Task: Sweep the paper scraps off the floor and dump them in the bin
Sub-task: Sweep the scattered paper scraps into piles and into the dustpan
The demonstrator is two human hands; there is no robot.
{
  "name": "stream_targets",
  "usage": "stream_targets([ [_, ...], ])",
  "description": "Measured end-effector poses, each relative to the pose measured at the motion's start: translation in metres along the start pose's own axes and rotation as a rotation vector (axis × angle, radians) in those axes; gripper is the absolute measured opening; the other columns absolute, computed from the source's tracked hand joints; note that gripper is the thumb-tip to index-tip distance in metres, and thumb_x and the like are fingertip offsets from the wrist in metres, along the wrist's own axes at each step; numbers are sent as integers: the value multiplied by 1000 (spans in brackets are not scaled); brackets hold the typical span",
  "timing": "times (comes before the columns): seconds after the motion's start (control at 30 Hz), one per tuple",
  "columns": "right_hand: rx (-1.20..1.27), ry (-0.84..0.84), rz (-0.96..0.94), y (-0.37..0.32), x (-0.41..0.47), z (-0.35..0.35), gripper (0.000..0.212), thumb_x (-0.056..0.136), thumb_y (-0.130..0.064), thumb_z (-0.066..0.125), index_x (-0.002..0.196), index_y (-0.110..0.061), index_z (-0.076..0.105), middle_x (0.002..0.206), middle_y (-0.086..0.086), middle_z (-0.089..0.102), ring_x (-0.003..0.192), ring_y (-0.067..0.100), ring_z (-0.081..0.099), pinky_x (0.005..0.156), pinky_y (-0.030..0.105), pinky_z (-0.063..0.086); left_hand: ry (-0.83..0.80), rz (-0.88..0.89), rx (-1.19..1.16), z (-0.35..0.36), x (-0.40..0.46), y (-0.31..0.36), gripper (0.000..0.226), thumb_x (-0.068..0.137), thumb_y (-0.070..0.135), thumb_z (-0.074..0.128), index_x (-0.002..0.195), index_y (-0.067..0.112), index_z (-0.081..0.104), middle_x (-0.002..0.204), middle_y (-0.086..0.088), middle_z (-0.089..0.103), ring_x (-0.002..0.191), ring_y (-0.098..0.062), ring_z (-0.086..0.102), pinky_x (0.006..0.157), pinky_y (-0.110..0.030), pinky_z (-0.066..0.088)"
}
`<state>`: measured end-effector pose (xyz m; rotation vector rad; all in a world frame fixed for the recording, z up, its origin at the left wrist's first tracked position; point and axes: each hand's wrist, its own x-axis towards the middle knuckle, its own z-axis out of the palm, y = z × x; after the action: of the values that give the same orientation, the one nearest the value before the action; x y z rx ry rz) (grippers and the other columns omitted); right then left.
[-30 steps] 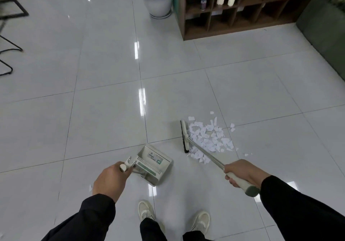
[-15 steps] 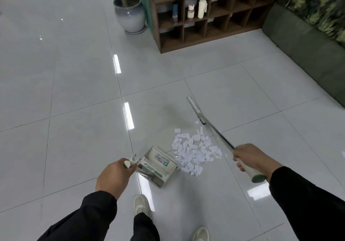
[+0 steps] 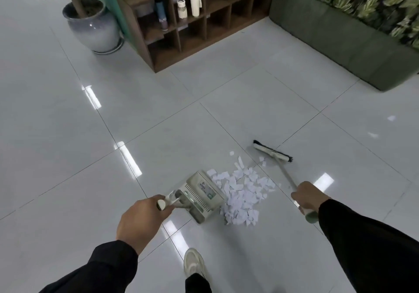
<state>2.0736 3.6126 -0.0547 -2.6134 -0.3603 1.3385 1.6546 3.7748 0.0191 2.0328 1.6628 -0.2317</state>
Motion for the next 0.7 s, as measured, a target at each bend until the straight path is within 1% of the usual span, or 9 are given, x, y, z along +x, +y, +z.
stream_targets([
  [0.07,61,-36,66,0,2,19,12,90,-2,52,98,7,54,71,19,56,52,27,55,54,32,45,-1,40,32,-4,14,-5,34,90,73,53,104,45,65,62,8,61,62,-5,58,56,-25,43],
  [0.13,124,-91,128,3,-7,50,13,90,-4,54,100,5,55,75,19,56,49,24,53,52,30,45,-14,56,52,-8,35,-15,33,91,72,53,107,45,66,60,8,59,62,-6,59,56,-26,45],
  [0.2,115,-139,124,4,-32,68,14,87,-5,53,99,2,55,75,18,56,47,24,53,51,30,46,-30,64,49,-11,42,-17,31,92,70,53,104,45,66,61,8,59,64,-8,60,57,-27,46],
  [0.27,50,-209,80,3,-60,83,11,87,-2,49,94,1,56,72,16,54,44,23,51,49,29,43,-56,67,50,-14,46,-19,27,93,67,53,101,44,65,66,10,62,67,-8,61,58,-27,44],
  [0.33,27,-221,54,5,-95,83,9,87,0,47,89,-1,57,70,14,52,40,21,48,46,28,40,-85,93,61,-20,51,-12,26,95,64,51,98,43,65,68,11,63,68,-8,61,57,-27,42],
  [0.37,27,-234,41,7,-104,88,10,86,-1,48,91,-1,57,71,13,51,40,21,48,44,27,39,-85,86,71,-20,51,-12,27,95,64,50,97,42,65,69,11,63,68,-8,61,57,-27,41],
  [0.47,47,-205,7,12,-140,86,15,84,-6,49,94,-3,59,74,12,49,44,21,48,43,26,40,-100,109,83,-28,57,-6,25,95,61,49,97,42,64,73,12,63,70,-9,60,59,-28,40],
  [0.57,103,-156,9,17,-161,81,10,84,-5,49,87,-5,58,70,11,47,44,22,48,42,26,40,-111,110,60,-36,62,-6,22,96,57,50,96,40,65,76,12,64,72,-9,60,61,-28,41],
  [0.7,252,-61,64,30,-162,68,11,88,-2,50,81,-4,57,68,11,49,42,19,49,44,24,43,-104,108,61,-43,63,-8,20,95,55,53,98,39,65,77,13,64,72,-7,59,61,-28,41],
])
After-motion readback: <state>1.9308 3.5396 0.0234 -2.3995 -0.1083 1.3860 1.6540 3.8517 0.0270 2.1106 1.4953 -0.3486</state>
